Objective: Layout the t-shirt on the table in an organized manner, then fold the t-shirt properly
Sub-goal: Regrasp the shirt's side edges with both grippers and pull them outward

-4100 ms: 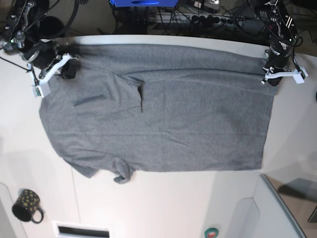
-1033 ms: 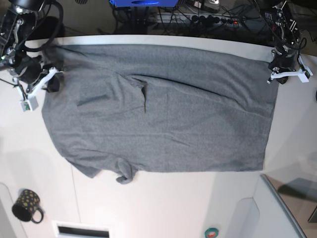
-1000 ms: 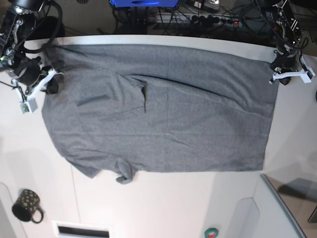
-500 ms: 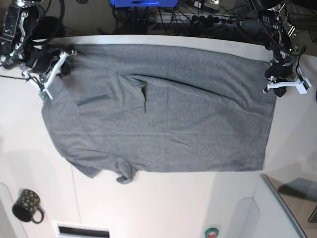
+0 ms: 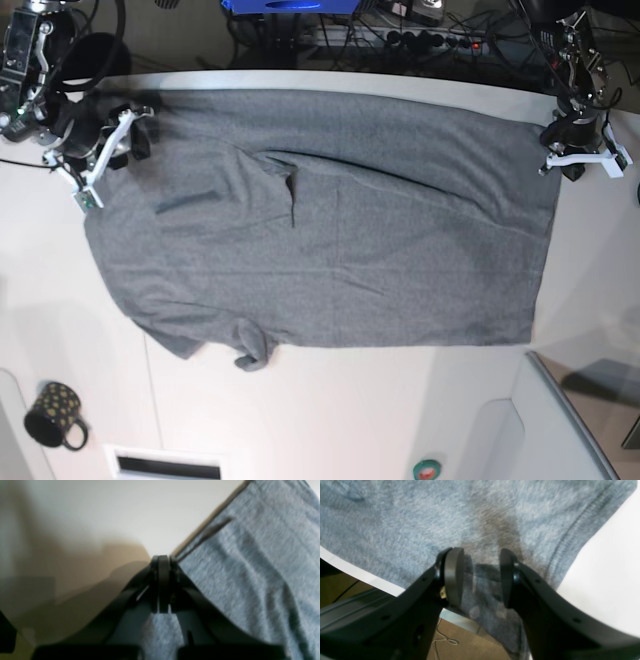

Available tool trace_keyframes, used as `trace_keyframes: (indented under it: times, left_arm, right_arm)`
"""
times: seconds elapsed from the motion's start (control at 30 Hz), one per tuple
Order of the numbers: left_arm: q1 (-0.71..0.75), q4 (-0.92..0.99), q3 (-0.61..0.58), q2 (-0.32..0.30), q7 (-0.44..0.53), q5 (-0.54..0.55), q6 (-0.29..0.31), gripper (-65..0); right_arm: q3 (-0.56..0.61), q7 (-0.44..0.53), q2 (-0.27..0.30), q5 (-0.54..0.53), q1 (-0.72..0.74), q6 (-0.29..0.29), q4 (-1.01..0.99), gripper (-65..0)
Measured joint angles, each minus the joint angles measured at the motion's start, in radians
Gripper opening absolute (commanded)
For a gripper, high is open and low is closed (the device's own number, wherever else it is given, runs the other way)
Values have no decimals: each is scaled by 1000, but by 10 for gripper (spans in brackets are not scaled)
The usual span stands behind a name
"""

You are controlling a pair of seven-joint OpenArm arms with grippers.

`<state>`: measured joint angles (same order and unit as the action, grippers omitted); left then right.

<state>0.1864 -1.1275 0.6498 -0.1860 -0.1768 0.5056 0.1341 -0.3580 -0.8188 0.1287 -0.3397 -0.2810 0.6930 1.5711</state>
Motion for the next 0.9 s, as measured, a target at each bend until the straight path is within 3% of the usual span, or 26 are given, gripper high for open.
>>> trace_keyframes:
  times: [0.2, 0.33, 0.37, 0.53, 0.6, 0.73, 0.9]
  left_arm:
    - [-10, -98, -1, 20, 9, 5, 3, -650]
    - [-18, -84, -51, 43, 0, -5, -1, -650]
    - [-27, -63, -68, 40, 9, -2, 7, -650]
    - [-71, 93, -107, 22, 20, -21, 9, -650]
    - [-77, 129, -107, 10, 61, -84, 31, -650]
    - [-104, 154, -106, 4, 68, -217, 20, -650]
    - [-36, 114, -100, 2, 86, -201, 27, -650]
  right_arm:
    - [3, -2, 0, -1, 59, 0, -58, -441]
    - [5, 3, 0, -2, 65, 0, -113, -636]
    - [5, 1, 0, 2, 63, 0, -124, -650]
    - [5, 5, -2, -2, 60, 0, -172, -632]
    - [5, 10, -1, -6, 58, 0, -200, -632]
    - [3, 63, 0, -27, 56, 1, -238, -632]
    - [3, 101, -1, -48, 24, 0, -240, -632]
